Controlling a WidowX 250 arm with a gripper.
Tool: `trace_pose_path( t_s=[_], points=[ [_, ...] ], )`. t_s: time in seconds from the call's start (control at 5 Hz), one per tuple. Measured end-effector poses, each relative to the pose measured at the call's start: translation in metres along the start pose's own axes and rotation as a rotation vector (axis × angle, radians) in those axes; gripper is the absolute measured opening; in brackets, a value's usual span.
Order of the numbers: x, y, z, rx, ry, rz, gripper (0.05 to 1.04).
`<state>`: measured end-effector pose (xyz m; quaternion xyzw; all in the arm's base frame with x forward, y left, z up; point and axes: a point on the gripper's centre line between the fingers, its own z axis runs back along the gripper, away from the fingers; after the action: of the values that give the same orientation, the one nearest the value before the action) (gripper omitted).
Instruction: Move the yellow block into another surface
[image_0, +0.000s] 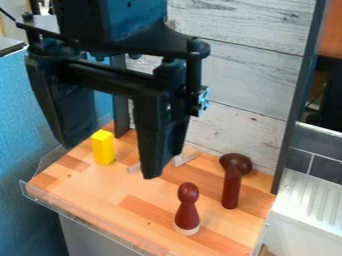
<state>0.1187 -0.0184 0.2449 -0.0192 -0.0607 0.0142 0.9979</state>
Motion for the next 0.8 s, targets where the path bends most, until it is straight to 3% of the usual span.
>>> trace_pose_path(
  t_s=[0.2,0.4,0.8],
  points=[
    [0.000,0.000,-0.001,-0.002,-0.001,-0.006,1.000],
    [0.031,0.028,-0.016,0.036,-0.007,0.121,1.000],
    [0.080,0.076,-0.063,0.159,0.014,0.272,1.000]
  ],
)
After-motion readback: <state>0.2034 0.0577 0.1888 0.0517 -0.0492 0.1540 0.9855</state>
